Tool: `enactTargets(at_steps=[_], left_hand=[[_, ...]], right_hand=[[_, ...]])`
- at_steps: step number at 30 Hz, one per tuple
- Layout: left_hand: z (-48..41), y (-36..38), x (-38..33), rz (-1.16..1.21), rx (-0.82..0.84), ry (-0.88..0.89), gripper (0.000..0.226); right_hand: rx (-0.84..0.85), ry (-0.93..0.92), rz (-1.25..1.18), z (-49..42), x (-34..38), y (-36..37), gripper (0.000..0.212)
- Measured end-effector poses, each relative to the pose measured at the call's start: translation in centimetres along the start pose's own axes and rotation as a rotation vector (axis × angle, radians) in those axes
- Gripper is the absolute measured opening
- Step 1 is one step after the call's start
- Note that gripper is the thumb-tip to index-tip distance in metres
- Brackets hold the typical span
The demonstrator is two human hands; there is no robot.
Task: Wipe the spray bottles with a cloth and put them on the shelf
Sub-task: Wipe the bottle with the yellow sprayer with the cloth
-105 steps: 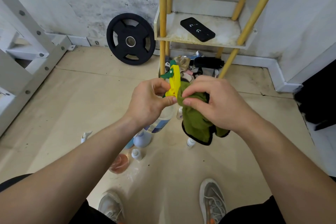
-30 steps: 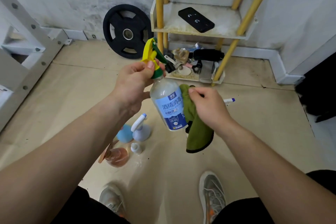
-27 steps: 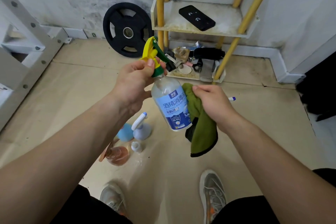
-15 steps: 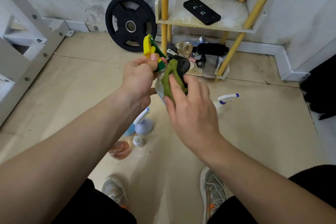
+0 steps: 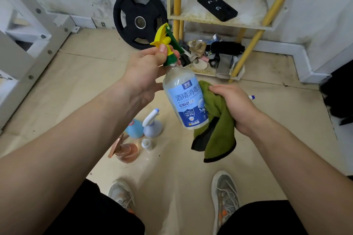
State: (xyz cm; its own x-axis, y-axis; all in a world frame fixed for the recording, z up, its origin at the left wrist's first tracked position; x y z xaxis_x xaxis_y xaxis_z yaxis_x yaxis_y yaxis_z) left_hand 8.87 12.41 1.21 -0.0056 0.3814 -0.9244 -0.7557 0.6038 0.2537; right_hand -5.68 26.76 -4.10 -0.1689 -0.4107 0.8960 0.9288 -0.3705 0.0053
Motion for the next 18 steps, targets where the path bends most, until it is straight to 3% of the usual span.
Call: enactTargets(at_steps=[5,12,18], left_hand=[[-0.4,-1.5,0.3,0.147,-0.076,-0.052,0.019],[-0.3,-2.0,0.7,0.196,-0.138,-0.07,0.021],[0.1,-0.5,-0.6,0.016,-0.023,-0.04,0.02]], right_hand=[[-0.062,0.141,-0.175,0.2,-2.7,-1.0,0.027],[0.167,0.079,-0.316,0.9,-2.4,1.5,0.06],[0.208,0.099,-0.462,1.2,-3.0,2.3,0.032]])
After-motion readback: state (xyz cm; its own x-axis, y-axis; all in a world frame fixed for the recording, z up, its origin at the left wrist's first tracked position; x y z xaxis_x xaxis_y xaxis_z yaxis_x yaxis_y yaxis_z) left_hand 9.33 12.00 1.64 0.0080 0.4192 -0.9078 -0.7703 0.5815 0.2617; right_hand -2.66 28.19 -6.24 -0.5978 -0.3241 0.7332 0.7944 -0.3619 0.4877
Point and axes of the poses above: each hand's wrist, its own z-axis away from the middle knuckle, its own y-axis out of the palm, x = y × z, the point moved 10 cm from there along -z, towards the middle knuckle, and after that the axes turned 11 degrees about x, right-handed, at the moved point
